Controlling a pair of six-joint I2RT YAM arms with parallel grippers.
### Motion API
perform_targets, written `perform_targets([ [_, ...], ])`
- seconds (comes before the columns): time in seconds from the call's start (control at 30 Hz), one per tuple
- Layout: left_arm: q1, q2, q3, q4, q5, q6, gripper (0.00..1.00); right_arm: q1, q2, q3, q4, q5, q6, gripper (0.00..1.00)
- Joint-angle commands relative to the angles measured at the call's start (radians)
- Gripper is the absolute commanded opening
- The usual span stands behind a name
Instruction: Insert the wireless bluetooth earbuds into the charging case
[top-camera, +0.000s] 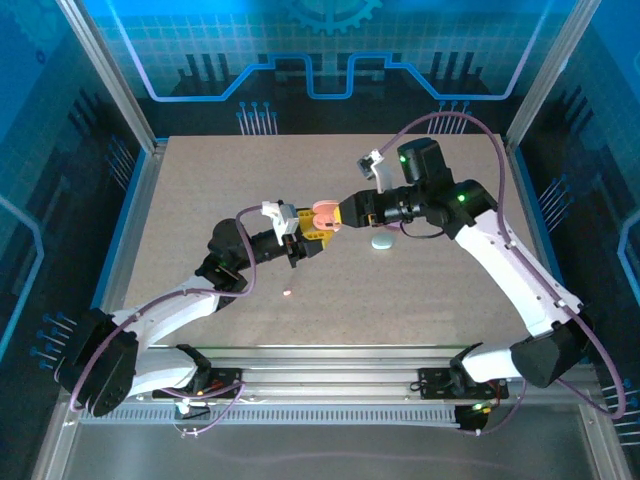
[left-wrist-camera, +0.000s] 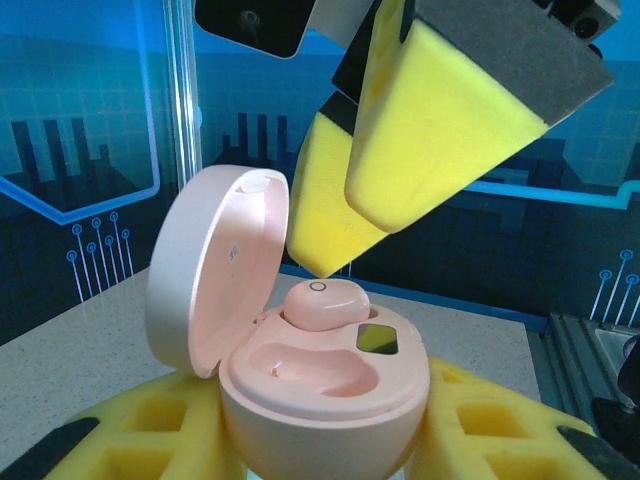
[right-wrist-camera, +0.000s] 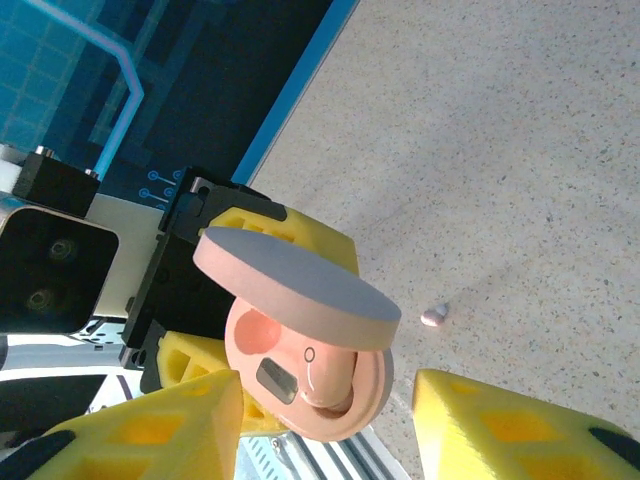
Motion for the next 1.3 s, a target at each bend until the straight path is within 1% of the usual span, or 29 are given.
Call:
perform_targets([
  [0.0,-0.004,-0.012,0.019,0.036,0.009,0.031,0.31,0.002,-0.02,0.019,-0.017,0.016,-0.017,0.45],
  [0.13,-0.005,-0.025,0.009,0.04,-0.013,0.044,0.31,-0.006,-0.06,-0.005,0.011,0.082,-0.015,0.37],
  [0.27,-0.005,-0.051,-0.006,0.035,-0.06,0.065,0.31,-0.043,-0.137,-0.098,0.105,0.144,0.036,0.36],
  [0.4,-0.004,-0.087,-0.029,0.026,-0.146,0.089,0.3,-0.109,-0.195,-0.227,0.207,0.154,0.12,0.37],
  [0.5,-0.005,-0.128,-0.037,-0.005,-0.193,0.106,0.3,-0.144,-0.168,-0.269,0.186,0.147,0.139,0.37],
  [0.57,-0.005,-0.163,-0.037,-0.028,-0.218,0.11,0.3,-0.147,-0.122,-0.284,0.156,0.144,0.142,0.37],
  [0.67,-0.004,-0.21,-0.035,-0.06,-0.247,0.124,0.3,-0.138,-0.027,-0.319,0.172,0.071,0.134,0.38],
  [0.77,-0.005,-0.26,-0.023,-0.102,-0.261,0.135,0.3,-0.1,0.094,-0.332,0.209,-0.002,0.096,0.38],
  [0.8,-0.005,-0.275,-0.013,-0.122,-0.262,0.136,0.3,-0.08,0.142,-0.316,0.199,-0.004,0.08,0.38],
  [0.9,-0.005,-0.312,0.015,-0.18,-0.254,0.138,0.3,0.008,0.272,-0.246,0.173,-0.004,-0.009,0.39],
  [1.0,-0.005,-0.332,0.034,-0.205,-0.247,0.132,0.3,0.089,0.411,-0.137,0.11,0.032,-0.104,0.39],
  [1.1,-0.005,-0.342,0.047,-0.225,-0.238,0.131,0.3,0.171,0.527,-0.022,0.053,0.081,-0.215,0.42],
  [1.2,-0.005,-0.359,0.056,-0.23,-0.236,0.117,0.3,0.229,0.619,0.067,0.026,0.124,-0.312,0.43],
  [1.27,-0.005,-0.366,0.066,-0.236,-0.232,0.109,0.3,0.249,0.665,0.115,0.022,0.111,-0.356,0.42],
])
